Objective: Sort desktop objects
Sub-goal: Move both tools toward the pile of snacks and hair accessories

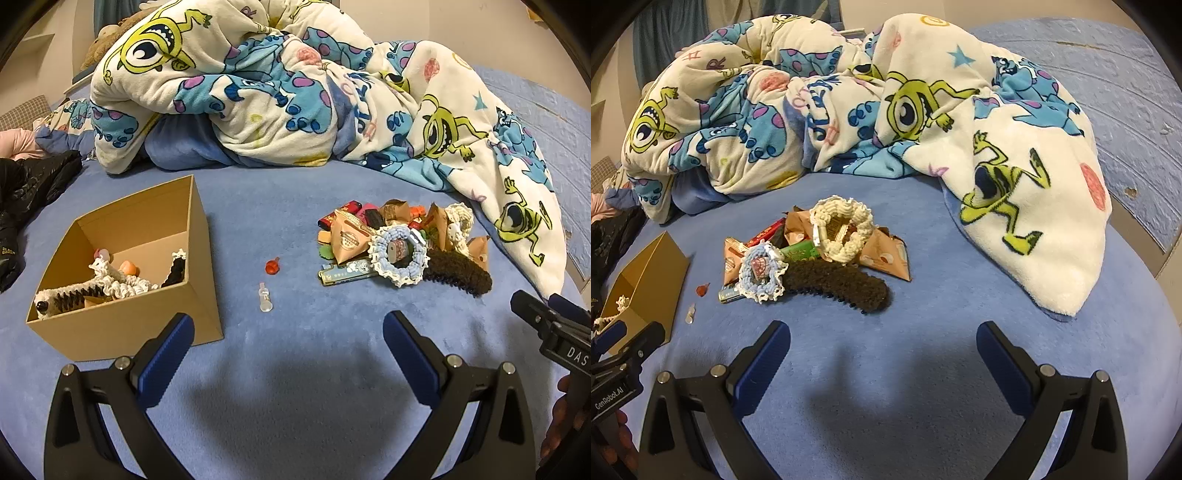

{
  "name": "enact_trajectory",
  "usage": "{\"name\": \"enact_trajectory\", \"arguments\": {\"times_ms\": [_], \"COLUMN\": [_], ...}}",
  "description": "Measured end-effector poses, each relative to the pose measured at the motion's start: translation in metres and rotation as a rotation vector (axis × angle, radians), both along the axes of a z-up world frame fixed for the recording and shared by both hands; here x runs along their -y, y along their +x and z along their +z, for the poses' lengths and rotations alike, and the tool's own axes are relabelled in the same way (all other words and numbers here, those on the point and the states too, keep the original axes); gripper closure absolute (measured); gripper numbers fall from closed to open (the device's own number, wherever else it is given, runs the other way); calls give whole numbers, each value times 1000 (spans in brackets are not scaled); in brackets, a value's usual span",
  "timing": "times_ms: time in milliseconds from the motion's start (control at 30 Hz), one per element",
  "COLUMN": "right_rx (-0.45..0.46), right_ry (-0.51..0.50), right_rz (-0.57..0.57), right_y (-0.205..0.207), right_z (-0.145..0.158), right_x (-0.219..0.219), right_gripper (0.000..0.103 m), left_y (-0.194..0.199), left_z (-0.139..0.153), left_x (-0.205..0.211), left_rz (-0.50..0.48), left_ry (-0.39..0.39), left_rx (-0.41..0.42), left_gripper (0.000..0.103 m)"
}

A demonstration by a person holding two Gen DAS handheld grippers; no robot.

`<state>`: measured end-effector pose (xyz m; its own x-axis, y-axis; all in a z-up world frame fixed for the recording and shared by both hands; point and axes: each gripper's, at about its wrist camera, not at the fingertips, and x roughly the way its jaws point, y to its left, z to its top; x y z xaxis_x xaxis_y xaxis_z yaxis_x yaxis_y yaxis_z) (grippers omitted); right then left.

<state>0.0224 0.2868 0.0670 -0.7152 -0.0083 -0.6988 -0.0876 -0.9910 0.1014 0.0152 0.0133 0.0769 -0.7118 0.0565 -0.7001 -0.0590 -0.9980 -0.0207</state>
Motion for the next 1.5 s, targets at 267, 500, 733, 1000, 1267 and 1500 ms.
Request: {"name": "enact_trajectory", "arguments": {"times_ms": [267,500,733,1000,1267,1500], "right_rx": [-5,-8,-16,-19,-16,6], "right_ry": [40,38,37,32,-23,-30], "right_rz": [5,16,32,56,84,142], "right_y": [-1,-1,-1,-14,-31,-61], "right_z": [-2,-3,-4,-8,-14,-32], "right_x": [5,6,11,13,9,15], "right_gripper": [0,0,0,0,0,0], "left_y": [-1,-2,-4,-6,-7,-9], "left_z": [0,-1,-4,-3,-4,-8], "left_x": [-2,-1,-1,-6,-10,-11], "left_rz": [-7,-3,-3,-22,-37,-50], "left_ry": [0,12,19,20,13,11], "left_rx": [5,3,15,1,-1,1], "left_gripper": [0,0,0,0,0,0]}}
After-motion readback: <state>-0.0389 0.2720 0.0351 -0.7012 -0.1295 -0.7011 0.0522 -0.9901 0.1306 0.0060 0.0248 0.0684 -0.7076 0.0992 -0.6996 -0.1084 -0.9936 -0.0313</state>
